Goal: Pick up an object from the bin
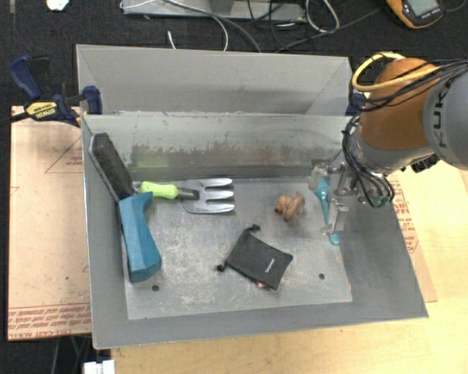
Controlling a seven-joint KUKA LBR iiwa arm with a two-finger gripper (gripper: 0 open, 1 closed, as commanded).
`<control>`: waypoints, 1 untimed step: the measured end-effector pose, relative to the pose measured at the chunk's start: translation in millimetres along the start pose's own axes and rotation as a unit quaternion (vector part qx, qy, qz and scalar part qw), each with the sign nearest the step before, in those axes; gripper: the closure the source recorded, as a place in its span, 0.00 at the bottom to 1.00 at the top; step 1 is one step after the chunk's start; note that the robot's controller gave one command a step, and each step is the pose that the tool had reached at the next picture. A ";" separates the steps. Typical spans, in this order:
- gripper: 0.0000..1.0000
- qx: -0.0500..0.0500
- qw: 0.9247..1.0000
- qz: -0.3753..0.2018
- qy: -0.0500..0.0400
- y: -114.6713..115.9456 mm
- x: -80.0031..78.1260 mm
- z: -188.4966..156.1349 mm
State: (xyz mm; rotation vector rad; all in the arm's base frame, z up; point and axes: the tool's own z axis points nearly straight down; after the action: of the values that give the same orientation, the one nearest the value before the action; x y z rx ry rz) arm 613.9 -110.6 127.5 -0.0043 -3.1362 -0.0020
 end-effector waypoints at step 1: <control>0.00 0.001 1.000 -0.001 -0.004 0.2 -2.1 -4.2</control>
Offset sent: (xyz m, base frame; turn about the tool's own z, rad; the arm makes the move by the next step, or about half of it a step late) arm -0.0178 0.0563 -0.0575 -0.0649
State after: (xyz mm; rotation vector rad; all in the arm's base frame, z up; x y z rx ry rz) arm 616.0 -110.5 131.8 -0.0011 -3.1438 0.0001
